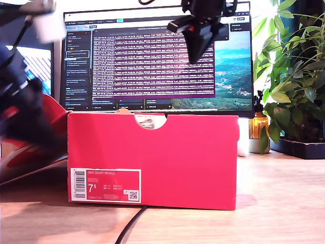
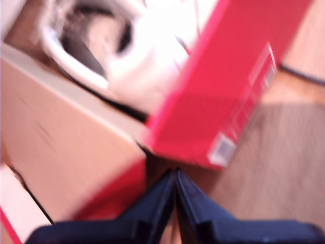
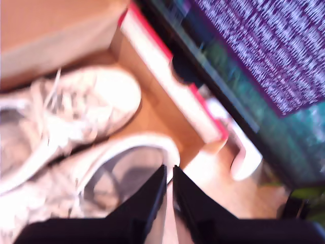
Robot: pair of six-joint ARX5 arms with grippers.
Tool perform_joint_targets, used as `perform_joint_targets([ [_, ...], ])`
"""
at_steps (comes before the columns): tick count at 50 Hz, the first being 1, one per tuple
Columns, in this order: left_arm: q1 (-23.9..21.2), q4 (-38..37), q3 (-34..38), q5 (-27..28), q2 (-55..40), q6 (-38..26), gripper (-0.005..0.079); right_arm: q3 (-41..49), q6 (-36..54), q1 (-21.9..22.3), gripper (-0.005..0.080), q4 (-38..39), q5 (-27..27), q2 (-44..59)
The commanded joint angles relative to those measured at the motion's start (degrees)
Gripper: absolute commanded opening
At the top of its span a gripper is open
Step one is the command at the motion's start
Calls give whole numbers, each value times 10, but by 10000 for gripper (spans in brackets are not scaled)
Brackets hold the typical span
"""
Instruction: Pack the white shoes by picking the first shoe and placing it inside the red shoebox, left side, then picking and rotating the second shoe and placing it in the shoebox
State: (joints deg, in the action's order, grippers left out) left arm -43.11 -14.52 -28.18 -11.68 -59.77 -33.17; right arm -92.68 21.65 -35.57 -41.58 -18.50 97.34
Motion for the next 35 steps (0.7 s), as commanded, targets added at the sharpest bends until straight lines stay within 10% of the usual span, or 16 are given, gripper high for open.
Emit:
perform_joint_targets([
  [1,-10,-12,-3,1,4,10,-11,3,-21,9,-12,-13,5,0],
  [35,-49,-105,-74,-4,125,97,-11,11,-129,179,-12,-192,156,0],
])
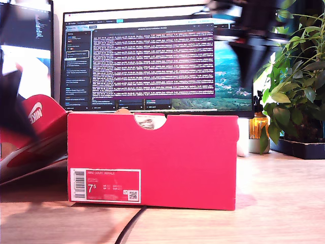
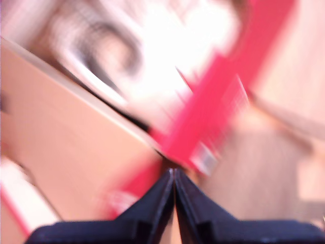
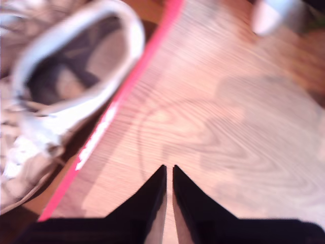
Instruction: Pack the white shoes by picking the first shoe and placing it inside the red shoebox, left side, then picking and rotating the second shoe and placing it in the shoebox
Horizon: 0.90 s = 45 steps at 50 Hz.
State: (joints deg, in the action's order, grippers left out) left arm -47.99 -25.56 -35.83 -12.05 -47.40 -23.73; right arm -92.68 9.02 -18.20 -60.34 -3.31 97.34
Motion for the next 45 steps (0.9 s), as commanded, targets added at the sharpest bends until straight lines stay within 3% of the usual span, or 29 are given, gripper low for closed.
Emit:
perform_joint_targets([
  [1,1,10,2,0,3,3,-11,13,-2,8,-12,-6,4,0],
  [10,58,16,2,41,5,4,-11,74,-3,21,-12,27,4,-23],
  [30,299,68,3,272,5,28,-11,288,-16,57,-12,224,4,-174],
  [39,394,128,6,333,5,65,-12,378,-22,83,-12,329,4,-250],
  [45,426,150,9,360,5,84,-11,438,-22,103,-12,385,4,-292],
])
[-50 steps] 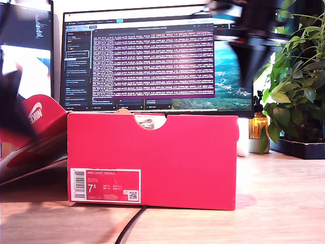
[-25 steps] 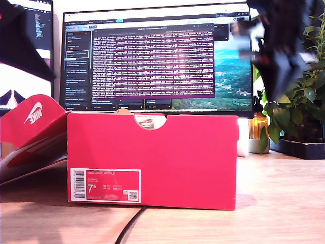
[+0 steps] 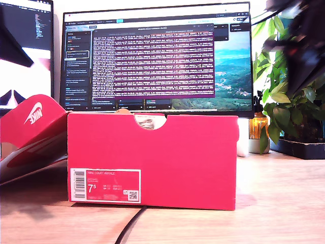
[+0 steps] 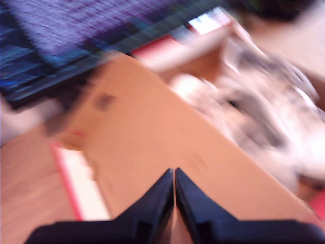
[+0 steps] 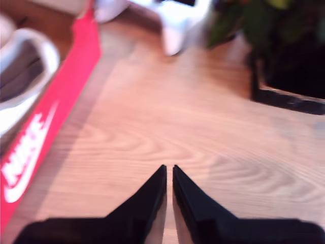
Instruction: Pack the white shoes by picking the first shoe and placing it inside the red shoebox, left side, then picking and rotating the second shoe and placing it in the shoebox
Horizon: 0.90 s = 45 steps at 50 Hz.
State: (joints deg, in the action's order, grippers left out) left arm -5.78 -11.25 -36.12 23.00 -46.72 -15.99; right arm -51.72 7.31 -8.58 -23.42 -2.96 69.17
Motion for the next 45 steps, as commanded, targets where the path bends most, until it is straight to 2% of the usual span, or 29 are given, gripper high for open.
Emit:
perform_joint_targets([
  [1,7,8,12,12,-2,7,-11,39,-5,11,-12,23,0,-17],
  [9,20,21,20,26,-2,7,-11,108,-14,43,-12,86,1,-52],
  [16,24,56,61,36,-2,25,-11,152,-29,60,-12,146,1,-66],
  [23,30,86,103,36,-1,32,-11,195,-43,61,-12,216,12,-70],
  [29,32,127,127,36,3,68,-11,230,-47,61,-12,271,20,-70],
  [45,32,188,172,12,3,72,-11,324,-45,65,-12,356,24,-78],
])
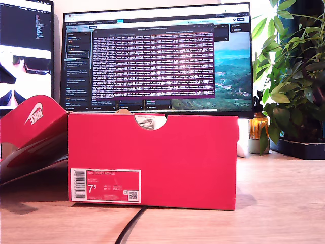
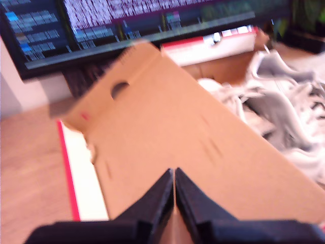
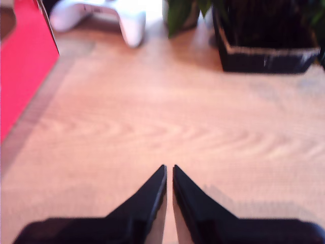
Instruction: Pack the white shoes by picking the first shoe and placing it inside the red shoebox, left side, then picking and rotating the second shoe and placing it in the shoebox
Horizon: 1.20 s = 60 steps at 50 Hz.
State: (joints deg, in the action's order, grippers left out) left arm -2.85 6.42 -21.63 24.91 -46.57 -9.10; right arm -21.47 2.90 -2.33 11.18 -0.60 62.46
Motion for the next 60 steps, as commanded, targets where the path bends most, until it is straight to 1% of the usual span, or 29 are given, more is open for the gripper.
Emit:
perform_joint_targets([
  [1,3,15,30,-11,2,3,-11,27,-1,2,-12,14,1,-14],
  [8,3,36,52,-14,17,11,-11,63,-7,2,-12,28,3,-39],
  [12,3,57,78,-15,37,23,-11,86,-15,2,-12,41,3,-60],
  [20,3,55,122,-19,98,36,-11,134,-19,1,-12,50,3,-123],
  [32,3,48,182,-33,198,62,-11,172,-18,1,-12,22,2,-224],
  [40,3,9,197,-35,256,62,-11,183,-14,1,-12,-16,2,-290],
  [49,3,-25,205,-89,311,68,-11,186,1,1,-12,-56,0,-366],
  [56,3,-39,219,-98,360,80,-11,201,2,1,-12,-78,-2,-429],
  [60,3,-52,231,-115,390,98,-12,212,0,1,-12,-101,-4,-465],
])
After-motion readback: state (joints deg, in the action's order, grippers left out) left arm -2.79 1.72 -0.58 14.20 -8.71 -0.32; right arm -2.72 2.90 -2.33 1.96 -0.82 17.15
